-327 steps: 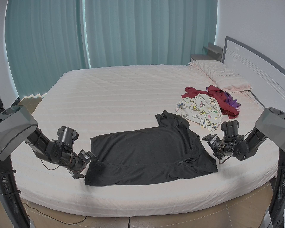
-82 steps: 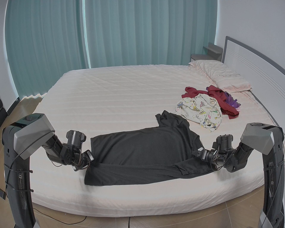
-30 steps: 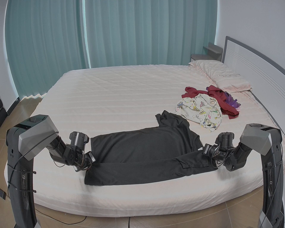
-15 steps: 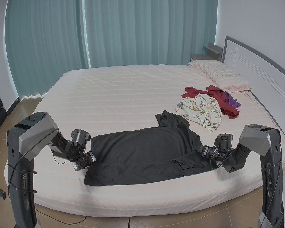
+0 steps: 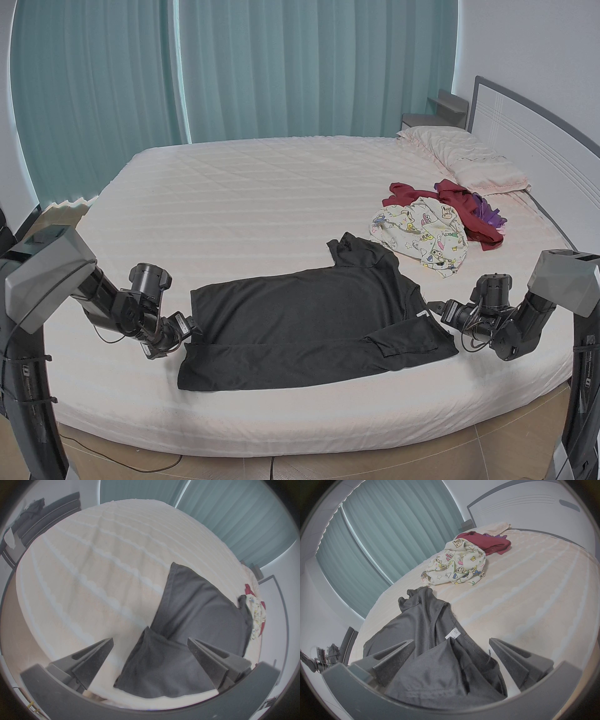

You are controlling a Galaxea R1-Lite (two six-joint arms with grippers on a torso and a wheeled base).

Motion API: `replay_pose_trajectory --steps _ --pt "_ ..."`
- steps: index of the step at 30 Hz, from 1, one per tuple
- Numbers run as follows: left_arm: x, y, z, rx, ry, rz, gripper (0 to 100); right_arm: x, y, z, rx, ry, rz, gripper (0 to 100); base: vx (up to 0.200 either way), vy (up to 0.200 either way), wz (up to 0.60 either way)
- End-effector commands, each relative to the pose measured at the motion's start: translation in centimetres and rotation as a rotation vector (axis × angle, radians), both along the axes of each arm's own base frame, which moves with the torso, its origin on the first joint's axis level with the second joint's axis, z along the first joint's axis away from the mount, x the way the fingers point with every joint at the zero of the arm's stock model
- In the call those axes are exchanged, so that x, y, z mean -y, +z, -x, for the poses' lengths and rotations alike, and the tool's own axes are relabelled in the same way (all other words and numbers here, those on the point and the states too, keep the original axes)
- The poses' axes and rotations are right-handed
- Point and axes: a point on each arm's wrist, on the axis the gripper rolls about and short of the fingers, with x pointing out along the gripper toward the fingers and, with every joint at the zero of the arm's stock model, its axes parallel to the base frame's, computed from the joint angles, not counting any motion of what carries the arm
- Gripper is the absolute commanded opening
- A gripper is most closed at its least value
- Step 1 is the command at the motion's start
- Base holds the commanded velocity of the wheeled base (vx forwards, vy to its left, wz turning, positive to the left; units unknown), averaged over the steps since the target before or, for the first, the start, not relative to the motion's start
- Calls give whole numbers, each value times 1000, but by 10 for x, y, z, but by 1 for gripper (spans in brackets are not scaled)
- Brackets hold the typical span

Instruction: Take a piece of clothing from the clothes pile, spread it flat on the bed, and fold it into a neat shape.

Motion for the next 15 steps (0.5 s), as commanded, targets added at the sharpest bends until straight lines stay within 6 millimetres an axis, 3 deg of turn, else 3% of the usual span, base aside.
replay_pose_trajectory --steps 1,7,15 --pt "-5 50 52 47 -15 124 100 2 41 34 24 -29 -57 100 0 0 0" --pt "-5 51 77 70 18 189 100 2 44 51 5 -34 -61 100 0 0 0" --pt "-6 46 81 49 33 200 100 -5 37 64 9 -30 -48 100 200 0 0"
